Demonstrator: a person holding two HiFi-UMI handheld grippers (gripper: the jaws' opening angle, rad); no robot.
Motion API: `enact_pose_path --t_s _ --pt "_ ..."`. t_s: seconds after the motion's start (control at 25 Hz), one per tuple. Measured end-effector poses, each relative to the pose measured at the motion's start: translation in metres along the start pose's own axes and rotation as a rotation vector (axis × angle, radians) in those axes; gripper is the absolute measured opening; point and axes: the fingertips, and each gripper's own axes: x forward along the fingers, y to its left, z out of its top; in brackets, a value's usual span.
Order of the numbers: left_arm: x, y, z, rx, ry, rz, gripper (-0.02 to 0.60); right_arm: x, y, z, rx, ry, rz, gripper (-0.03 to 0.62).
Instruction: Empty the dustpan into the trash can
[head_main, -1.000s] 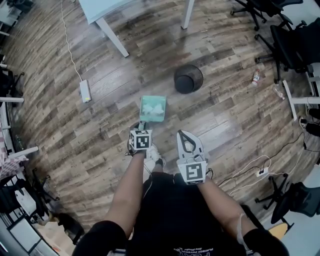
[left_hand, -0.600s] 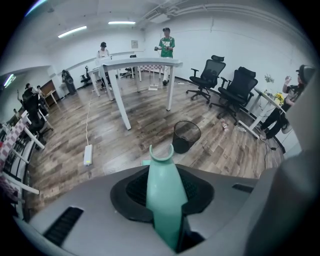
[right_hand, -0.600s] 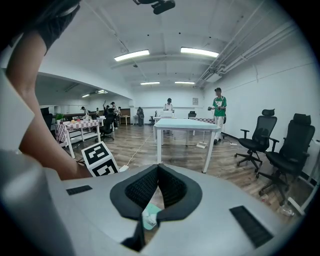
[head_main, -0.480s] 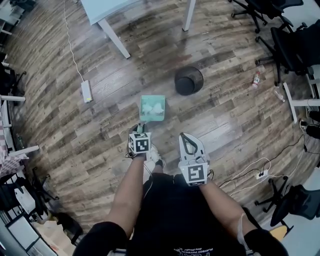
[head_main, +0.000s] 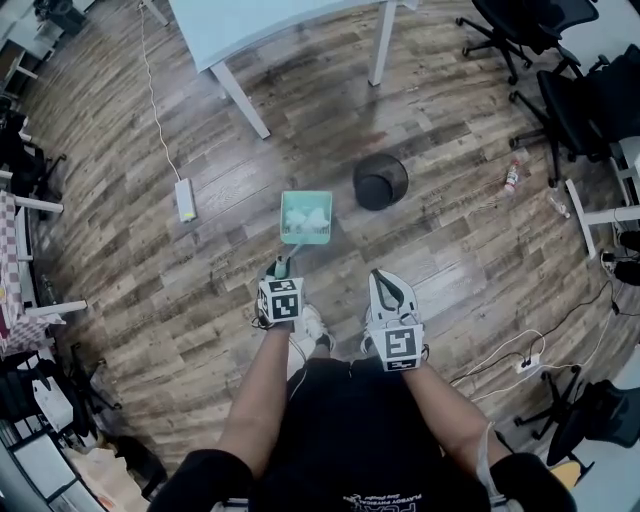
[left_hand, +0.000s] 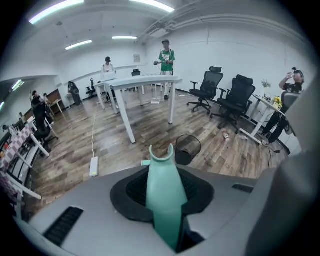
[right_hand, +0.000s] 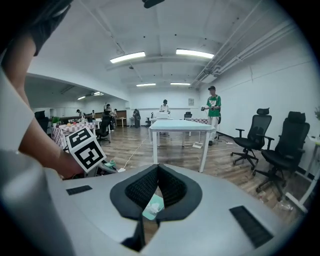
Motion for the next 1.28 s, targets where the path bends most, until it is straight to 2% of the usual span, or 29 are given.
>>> enact_pose_path --t_s 0.2,0.72,1.16,1.28 --pt "-0.020 -0.006 0.026 0.043 -0.065 -0.006 0.097 -0.008 -0.006 0.015 0.058 -0.031 -0.024 0.025" --pt "-0.070 -0.027 0.089 0.113 -0.202 -0.019 0.097 -0.034 -0.027 0.027 0.053 -0.064 -0.072 0.024" --pt "-0.081 -0.059 0.138 0.434 -0.289 -0.020 0.098 -0.042 -0.044 0.039 0.053 -0.093 -0.125 0.025" --pt "-0.075 -0.071 0.137 0.558 -0.291 -0.004 0.098 -0.042 -0.043 0.033 0.069 -0.078 -0.123 0.025"
